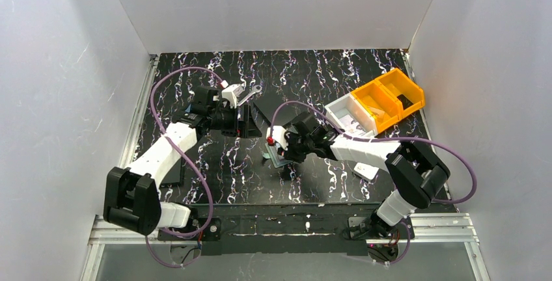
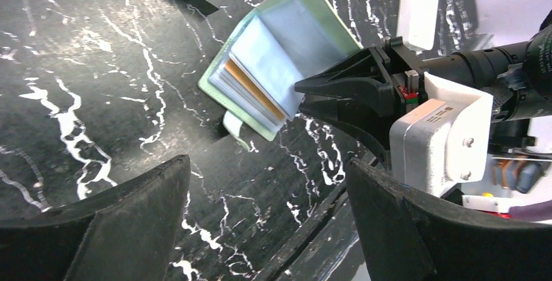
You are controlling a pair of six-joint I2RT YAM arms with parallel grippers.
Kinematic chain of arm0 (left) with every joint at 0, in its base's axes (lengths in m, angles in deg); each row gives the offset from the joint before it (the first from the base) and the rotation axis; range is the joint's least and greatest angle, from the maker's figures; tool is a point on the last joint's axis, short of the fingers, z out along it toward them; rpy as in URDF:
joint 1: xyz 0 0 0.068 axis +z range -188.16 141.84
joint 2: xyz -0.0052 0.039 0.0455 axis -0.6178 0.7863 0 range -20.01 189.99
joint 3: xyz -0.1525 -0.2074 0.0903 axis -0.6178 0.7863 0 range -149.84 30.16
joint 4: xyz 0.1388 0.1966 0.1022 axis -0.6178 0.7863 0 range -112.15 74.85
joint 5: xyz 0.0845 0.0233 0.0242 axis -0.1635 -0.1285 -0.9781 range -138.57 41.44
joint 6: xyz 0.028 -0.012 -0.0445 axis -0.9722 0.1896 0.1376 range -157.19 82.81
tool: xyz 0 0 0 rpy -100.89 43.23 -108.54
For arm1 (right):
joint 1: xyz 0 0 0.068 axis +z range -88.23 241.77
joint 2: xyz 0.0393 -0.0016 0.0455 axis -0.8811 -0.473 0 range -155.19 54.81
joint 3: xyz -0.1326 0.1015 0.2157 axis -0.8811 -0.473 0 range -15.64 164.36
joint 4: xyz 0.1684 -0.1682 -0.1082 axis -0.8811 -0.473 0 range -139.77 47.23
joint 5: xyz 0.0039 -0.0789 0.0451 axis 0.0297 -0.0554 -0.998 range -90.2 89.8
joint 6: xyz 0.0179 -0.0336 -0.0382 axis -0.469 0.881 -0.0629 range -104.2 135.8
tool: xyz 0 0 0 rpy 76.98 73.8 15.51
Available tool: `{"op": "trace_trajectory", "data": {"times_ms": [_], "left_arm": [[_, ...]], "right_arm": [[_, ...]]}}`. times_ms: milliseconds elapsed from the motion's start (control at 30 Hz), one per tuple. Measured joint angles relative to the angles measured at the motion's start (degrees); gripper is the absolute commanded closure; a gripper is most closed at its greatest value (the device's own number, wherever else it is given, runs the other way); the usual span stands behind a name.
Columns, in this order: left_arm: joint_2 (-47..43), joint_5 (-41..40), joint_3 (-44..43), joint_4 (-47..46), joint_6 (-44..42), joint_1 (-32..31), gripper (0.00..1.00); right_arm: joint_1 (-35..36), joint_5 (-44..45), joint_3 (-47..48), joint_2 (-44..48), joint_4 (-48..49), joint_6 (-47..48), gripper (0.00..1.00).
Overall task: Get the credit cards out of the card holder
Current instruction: Remove the credit card from the card holder.
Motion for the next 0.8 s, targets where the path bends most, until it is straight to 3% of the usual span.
{"op": "trace_trajectory", "data": {"times_ms": [200,367,633,800], "left_arm": [[2.9,5.8,3.0,-6.0,7.0,0.6,0.17],[3.1,9.4,8.1,-16.1,18.5,0.3,0.18],[3.8,6.9,9.9,-22.7,28.4,-3.2,0.26],[6.9,3.4,9.8,-24.6,32.0,-5.6,0.33]], "right_arm": [[-1.9,-2.2,-0.1,1.0,0.1,-2.7,0.75],[-4.3,-4.3,-0.1,1.2,0.4,-5.7,0.79],[-6.4,-4.6,-0.1,1.2,0.6,-9.1,0.83],[-8.6,-5.6,-0.1,1.2,0.3,-11.0,0.78]]}}
